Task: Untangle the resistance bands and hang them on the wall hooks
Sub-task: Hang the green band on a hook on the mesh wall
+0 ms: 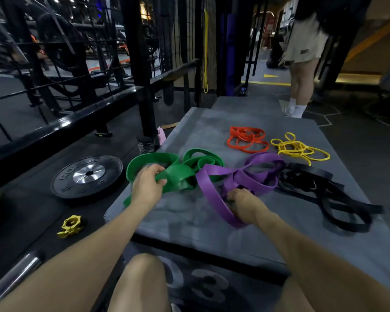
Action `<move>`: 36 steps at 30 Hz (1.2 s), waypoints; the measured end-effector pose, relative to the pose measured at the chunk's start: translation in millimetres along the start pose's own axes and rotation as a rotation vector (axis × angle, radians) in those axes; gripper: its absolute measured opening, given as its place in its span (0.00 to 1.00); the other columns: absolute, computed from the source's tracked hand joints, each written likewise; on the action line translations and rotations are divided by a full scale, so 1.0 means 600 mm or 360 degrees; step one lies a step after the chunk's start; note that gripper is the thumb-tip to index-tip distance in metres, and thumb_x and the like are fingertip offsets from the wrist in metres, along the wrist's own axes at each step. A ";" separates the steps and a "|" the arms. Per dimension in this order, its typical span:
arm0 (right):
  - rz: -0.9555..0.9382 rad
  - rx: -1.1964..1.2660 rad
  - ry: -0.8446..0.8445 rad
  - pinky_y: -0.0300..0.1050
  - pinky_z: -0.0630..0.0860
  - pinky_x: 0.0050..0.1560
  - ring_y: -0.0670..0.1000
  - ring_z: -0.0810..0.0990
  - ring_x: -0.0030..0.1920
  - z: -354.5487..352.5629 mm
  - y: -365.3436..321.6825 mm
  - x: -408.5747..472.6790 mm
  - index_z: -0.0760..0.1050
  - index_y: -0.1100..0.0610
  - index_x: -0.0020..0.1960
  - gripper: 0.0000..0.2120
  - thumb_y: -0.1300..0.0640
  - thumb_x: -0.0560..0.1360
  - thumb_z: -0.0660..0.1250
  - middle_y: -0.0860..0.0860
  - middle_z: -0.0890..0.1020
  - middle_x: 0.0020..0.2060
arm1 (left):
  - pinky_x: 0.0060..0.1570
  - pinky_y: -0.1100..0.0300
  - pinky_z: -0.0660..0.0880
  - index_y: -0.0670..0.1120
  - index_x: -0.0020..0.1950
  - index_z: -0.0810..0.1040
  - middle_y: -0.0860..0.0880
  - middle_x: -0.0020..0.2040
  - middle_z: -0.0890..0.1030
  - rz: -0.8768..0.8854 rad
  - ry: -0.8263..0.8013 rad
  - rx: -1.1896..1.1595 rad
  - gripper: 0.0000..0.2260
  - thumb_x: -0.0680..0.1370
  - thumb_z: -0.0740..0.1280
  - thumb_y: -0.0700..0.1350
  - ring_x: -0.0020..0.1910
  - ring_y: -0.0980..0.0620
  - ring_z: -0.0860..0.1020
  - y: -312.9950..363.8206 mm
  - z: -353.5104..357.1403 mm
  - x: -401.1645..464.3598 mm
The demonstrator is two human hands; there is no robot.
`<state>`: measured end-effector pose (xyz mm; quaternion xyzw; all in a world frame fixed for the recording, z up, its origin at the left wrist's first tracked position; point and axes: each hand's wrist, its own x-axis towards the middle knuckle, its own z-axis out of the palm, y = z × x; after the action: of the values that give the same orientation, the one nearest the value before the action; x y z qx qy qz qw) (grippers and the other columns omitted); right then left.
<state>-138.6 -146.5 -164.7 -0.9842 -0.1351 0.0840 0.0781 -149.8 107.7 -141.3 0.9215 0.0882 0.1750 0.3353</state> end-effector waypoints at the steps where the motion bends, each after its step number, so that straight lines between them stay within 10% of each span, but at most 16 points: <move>1: 0.0035 0.0035 -0.0021 0.45 0.69 0.61 0.57 0.74 0.61 -0.006 -0.004 -0.003 0.74 0.58 0.63 0.16 0.54 0.77 0.61 0.57 0.76 0.62 | 0.57 0.53 0.73 0.41 0.57 0.78 0.43 0.55 0.79 0.0010 0.0016 -0.0057 0.13 0.73 0.70 0.37 0.55 0.43 0.77 0.005 -0.003 0.003; 8: 0.0021 0.0315 0.0286 0.48 0.73 0.51 0.61 0.80 0.52 -0.065 -0.014 -0.021 0.79 0.61 0.48 0.09 0.60 0.76 0.61 0.60 0.82 0.50 | 0.53 0.70 0.64 0.41 0.58 0.77 0.46 0.55 0.78 0.0289 0.0007 -0.0330 0.14 0.73 0.70 0.37 0.52 0.52 0.74 0.084 -0.047 0.004; 16: -0.0014 0.0617 0.0608 0.44 0.68 0.43 0.57 0.79 0.47 -0.154 -0.062 -0.054 0.77 0.60 0.43 0.04 0.62 0.73 0.63 0.62 0.81 0.43 | 0.49 0.65 0.73 0.47 0.53 0.76 0.47 0.49 0.78 0.0430 -0.0082 -0.0670 0.10 0.74 0.69 0.37 0.49 0.52 0.76 0.183 -0.136 0.005; 25: -0.0168 0.1000 0.0403 0.49 0.72 0.62 0.59 0.75 0.63 -0.213 -0.154 -0.070 0.57 0.63 0.73 0.34 0.56 0.73 0.70 0.60 0.73 0.65 | 0.41 0.71 0.77 0.42 0.54 0.75 0.50 0.43 0.78 0.0437 -0.0300 -0.1158 0.14 0.73 0.66 0.29 0.38 0.61 0.78 0.209 -0.203 -0.022; 31: -0.0361 0.1265 0.0397 0.23 0.70 0.32 0.51 0.75 0.49 -0.203 -0.180 -0.032 0.62 0.57 0.71 0.28 0.57 0.74 0.69 0.56 0.75 0.55 | 0.37 0.65 0.78 0.42 0.51 0.75 0.47 0.42 0.79 0.0172 -0.0553 -0.1466 0.11 0.76 0.60 0.29 0.34 0.57 0.80 0.187 -0.202 -0.007; 36: -0.0382 0.1215 0.0510 0.38 0.72 0.39 0.53 0.78 0.46 -0.191 -0.161 0.008 0.67 0.57 0.64 0.18 0.58 0.76 0.65 0.51 0.76 0.47 | 0.39 0.61 0.79 0.45 0.48 0.71 0.47 0.45 0.79 0.0105 -0.0669 -0.1207 0.17 0.68 0.70 0.27 0.40 0.52 0.79 0.141 -0.157 0.028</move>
<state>-137.0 -68.1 -36.5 -0.8626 -0.1940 -0.0358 0.4659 -166.3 103.3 -14.8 0.7509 -0.0821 0.0141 0.6551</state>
